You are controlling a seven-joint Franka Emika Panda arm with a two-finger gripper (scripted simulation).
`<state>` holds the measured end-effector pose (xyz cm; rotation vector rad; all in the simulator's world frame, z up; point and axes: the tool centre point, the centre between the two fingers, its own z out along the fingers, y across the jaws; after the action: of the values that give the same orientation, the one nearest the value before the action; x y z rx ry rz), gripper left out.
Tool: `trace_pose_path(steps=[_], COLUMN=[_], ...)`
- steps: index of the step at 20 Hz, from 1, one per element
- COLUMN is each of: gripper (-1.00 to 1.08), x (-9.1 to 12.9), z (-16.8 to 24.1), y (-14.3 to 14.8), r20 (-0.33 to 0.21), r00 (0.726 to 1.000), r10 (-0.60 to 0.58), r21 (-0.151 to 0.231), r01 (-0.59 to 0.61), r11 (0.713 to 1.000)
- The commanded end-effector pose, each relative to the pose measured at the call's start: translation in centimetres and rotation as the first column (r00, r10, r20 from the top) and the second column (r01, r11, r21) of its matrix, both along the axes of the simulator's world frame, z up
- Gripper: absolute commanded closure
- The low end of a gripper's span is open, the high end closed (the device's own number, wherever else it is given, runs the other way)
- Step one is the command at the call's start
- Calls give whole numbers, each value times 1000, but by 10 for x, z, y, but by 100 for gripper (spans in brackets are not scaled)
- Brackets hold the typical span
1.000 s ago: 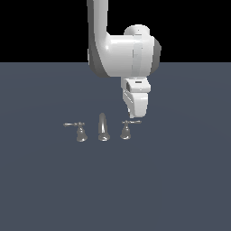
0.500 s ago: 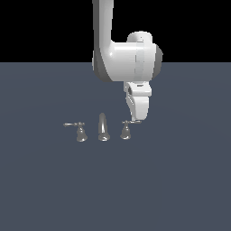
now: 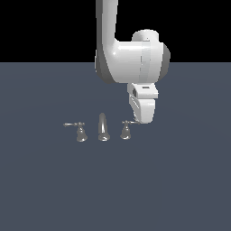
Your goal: Turn on the faucet by rotating a designated handle.
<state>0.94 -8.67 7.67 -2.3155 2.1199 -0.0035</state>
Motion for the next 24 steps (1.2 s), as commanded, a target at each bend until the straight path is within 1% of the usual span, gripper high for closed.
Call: trace_pose_path(steps=[1, 3, 4, 18, 19, 20, 24], gripper=[108, 108, 108, 108, 108, 108, 108], x=[-10, -14, -6, -55, -55, -48, -59], z=[0, 0, 0, 0, 0, -1, 0], y=[-7, -10, -1, 0, 0, -3, 11], r20=[-3, -3, 4, -3, -3, 6, 3], r00=[1000, 1000, 1000, 1000, 1000, 1000, 1000], r10=[-4, -5, 7, -4, -4, -8, -7], r21=[-1, 0, 2, 0, 0, -1, -1], r01=[4, 5, -7, 4, 4, 8, 7], r11=[1000, 1000, 1000, 1000, 1000, 1000, 1000])
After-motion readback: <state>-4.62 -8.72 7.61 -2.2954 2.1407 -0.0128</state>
